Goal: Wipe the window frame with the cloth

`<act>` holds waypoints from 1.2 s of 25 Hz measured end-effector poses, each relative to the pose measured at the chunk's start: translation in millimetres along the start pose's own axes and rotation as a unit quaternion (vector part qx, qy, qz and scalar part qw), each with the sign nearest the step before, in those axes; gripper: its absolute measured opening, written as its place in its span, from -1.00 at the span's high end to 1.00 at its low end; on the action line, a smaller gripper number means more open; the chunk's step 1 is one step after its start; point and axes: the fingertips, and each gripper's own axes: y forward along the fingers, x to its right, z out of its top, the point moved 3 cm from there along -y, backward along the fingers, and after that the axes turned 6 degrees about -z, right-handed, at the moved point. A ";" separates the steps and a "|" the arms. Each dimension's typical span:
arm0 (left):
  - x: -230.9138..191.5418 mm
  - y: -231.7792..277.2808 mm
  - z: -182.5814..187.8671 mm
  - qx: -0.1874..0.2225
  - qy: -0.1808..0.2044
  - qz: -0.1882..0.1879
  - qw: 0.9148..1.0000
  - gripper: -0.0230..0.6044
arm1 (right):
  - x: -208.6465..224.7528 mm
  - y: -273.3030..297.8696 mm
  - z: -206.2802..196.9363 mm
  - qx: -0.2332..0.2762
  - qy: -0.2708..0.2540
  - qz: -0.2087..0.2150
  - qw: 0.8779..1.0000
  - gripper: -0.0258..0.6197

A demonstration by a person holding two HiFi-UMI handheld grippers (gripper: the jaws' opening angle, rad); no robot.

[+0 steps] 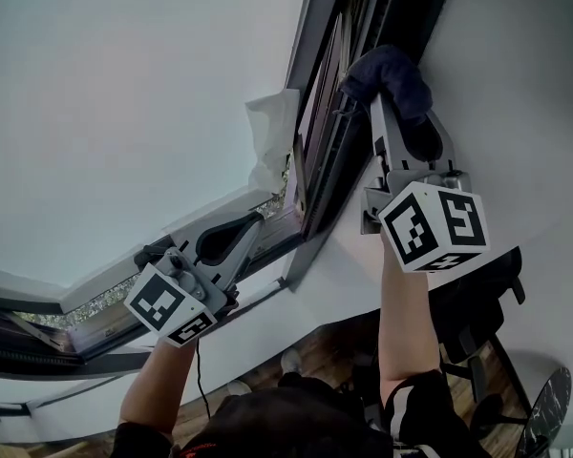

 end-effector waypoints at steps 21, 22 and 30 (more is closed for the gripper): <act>-9.5 -14.6 9.0 0.021 -0.002 0.003 1.000 0.86 | -31.9 34.5 67.6 0.044 -0.100 0.005 0.994 0.52; -9.9 -15.6 8.5 0.021 -0.004 0.003 1.000 0.86 | -35.2 33.1 69.4 0.045 -0.106 0.008 0.993 0.52; -12.5 -15.8 5.4 0.023 -0.010 -0.002 1.000 0.86 | -49.3 33.5 72.4 0.050 -0.103 0.031 0.993 0.52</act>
